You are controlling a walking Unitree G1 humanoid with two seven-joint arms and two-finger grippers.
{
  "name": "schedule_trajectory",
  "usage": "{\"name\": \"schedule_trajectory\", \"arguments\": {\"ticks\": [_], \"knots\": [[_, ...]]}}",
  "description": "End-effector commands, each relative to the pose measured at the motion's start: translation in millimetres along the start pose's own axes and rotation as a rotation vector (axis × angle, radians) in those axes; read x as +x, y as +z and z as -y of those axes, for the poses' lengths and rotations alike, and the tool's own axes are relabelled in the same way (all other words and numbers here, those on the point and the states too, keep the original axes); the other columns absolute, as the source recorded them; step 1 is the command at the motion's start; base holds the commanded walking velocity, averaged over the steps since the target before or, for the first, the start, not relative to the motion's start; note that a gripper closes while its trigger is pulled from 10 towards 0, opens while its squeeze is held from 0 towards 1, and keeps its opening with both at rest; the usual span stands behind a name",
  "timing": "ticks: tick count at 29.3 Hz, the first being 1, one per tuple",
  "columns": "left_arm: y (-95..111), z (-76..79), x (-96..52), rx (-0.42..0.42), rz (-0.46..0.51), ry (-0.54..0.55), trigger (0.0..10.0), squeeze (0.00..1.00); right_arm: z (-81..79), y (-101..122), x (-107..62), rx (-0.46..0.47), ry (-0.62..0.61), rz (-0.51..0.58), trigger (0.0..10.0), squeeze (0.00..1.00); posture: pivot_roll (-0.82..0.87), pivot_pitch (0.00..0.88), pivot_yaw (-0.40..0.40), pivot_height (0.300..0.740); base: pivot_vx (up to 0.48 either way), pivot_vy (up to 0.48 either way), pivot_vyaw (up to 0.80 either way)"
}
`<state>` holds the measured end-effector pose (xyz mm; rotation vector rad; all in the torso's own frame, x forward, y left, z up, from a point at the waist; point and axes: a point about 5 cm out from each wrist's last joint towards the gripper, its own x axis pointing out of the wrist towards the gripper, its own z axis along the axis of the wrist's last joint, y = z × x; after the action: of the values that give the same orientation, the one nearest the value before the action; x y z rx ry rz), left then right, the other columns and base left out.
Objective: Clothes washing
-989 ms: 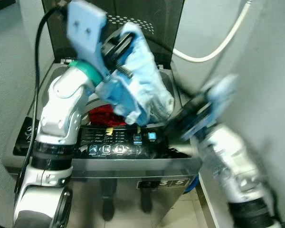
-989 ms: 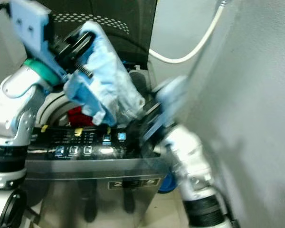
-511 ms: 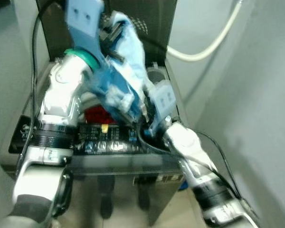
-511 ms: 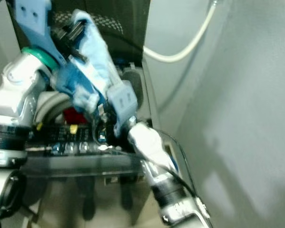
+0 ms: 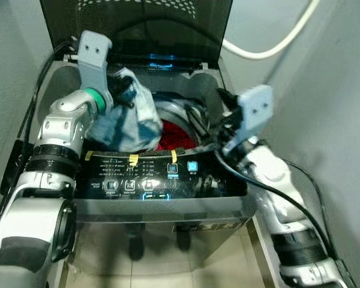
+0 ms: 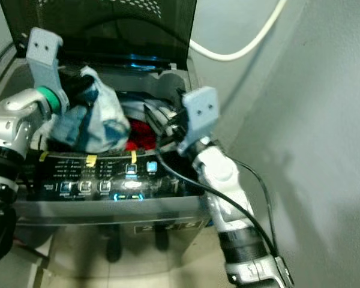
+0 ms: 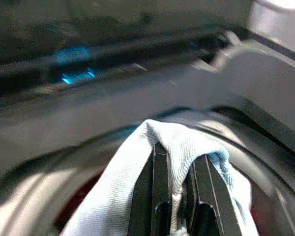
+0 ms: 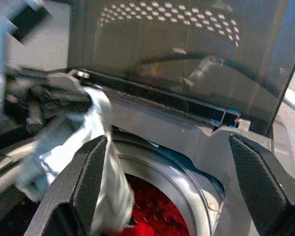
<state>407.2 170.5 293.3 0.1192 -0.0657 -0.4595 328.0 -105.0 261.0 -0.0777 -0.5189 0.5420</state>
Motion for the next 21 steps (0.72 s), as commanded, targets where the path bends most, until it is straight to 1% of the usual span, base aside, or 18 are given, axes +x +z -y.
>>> {"name": "schedule_trajectory", "arguments": {"ticks": [1,2,4,9,11,14,16,17,19,20,21], "knots": [[2,2.5,0.4,0.027,0.006,-0.040,10.0,0.00,11.0,6,-5.4,-0.003,-0.050,0.028,10.0,0.00,0.05,0.138,0.011,0.740,0.000,0.000,0.00],[1,1.5,0.9,0.032,-0.003,-0.045,10.0,1.00,16.1,9,-5.5,0.003,-0.094,0.043,10.0,0.00,0.05,0.134,0.015,0.740,0.000,0.000,0.00],[1,0.0,0.6,0.033,-0.005,-0.046,10.0,1.00,20.2,12,-4.8,0.013,-0.140,0.062,10.0,0.00,0.05,0.127,0.020,0.740,0.000,0.000,0.00],[4,-0.7,-3.5,0.047,0.006,-0.060,10.0,1.00,20.4,16,-4.3,0.024,-0.148,0.074,10.0,0.00,0.05,0.120,0.020,0.740,0.000,0.000,0.00],[7,0.8,-10.8,0.043,0.017,-0.100,10.0,1.00,19.8,18,-5.1,0.031,-0.135,0.075,10.0,0.00,0.06,0.113,0.017,0.740,0.000,0.000,0.00],[9,1.5,-13.8,0.043,0.022,-0.112,10.0,1.00,19.7,18,-5.2,0.033,-0.133,0.075,10.0,0.00,0.06,0.113,0.017,0.740,0.000,0.000,0.00],[14,3.5,-23.3,0.047,0.048,-0.131,10.0,1.00,19.4,18,-5.0,0.037,-0.135,0.075,10.0,0.00,0.07,0.103,0.020,0.740,0.000,0.000,0.00],[14,3.5,-23.3,0.047,0.048,-0.131,10.0,1.00,19.4,18,-5.0,0.037,-0.135,0.075,10.0,0.00,0.07,0.103,0.020,0.740,0.000,0.000,0.00],[20,8.6,-32.4,0.063,0.085,-0.138,10.0,1.00,18.7,16,-5.1,0.042,-0.138,0.074,10.0,0.00,0.08,0.099,0.020,0.740,0.000,0.000,0.00],[20,8.6,-32.4,0.063,0.085,-0.138,10.0,1.00,18.7,16,-5.1,0.042,-0.138,0.074,10.0,0.00,0.08,0.099,0.020,0.740,0.000,0.000,0.00],[24,12.7,-37.3,0.089,0.113,-0.123,10.0,0.98,18.3,16,-5.4,0.044,-0.141,0.073,10.0,0.00,0.08,0.096,0.022,0.740,0.000,0.000,0.00]]}}
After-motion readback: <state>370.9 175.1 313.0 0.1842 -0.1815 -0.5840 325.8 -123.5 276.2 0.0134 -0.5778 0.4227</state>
